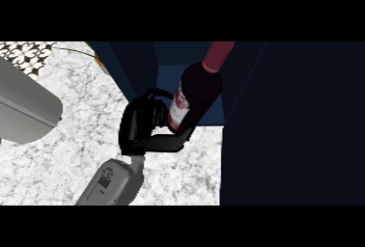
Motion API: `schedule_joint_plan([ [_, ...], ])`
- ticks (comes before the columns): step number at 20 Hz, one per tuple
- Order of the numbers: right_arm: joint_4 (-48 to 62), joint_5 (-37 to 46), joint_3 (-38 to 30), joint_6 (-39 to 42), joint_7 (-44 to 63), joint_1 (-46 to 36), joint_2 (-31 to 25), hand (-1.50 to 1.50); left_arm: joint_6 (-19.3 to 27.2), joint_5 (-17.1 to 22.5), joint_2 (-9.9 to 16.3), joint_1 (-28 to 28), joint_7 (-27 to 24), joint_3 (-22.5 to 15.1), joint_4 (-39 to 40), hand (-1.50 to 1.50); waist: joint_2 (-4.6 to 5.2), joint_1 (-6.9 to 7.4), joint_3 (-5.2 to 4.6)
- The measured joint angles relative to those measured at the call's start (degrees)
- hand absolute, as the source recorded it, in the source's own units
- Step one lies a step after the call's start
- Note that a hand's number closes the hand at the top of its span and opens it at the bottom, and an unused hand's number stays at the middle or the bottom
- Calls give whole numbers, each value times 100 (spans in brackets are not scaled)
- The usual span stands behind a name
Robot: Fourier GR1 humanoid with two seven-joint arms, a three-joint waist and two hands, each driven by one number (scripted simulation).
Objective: Pick up the wine, place it into the cabinet and close the cabinet
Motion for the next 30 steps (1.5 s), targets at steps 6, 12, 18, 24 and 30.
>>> schedule_joint_plan([
  [6,25,17,-33,-34,6,-74,-5,-150,489,234,0,-408,-245,-356,692,150,1,0,-1],
  [12,-10,-176,-130,74,18,-12,-73,-150,682,867,0,-661,-780,-568,1475,150,5,-12,-1],
  [18,-63,-307,-245,31,171,-129,-140,-150,735,1230,-1,-733,-1175,-714,2004,150,3,-6,-2],
  [24,52,-224,-188,-16,157,-224,-96,-150,470,1601,15,-782,-1664,-681,2711,150,6,-8,-2],
  [30,213,-265,-254,67,42,-218,-122,-150,116,2257,4,-916,-2167,-609,3225,150,11,-25,-3],
])
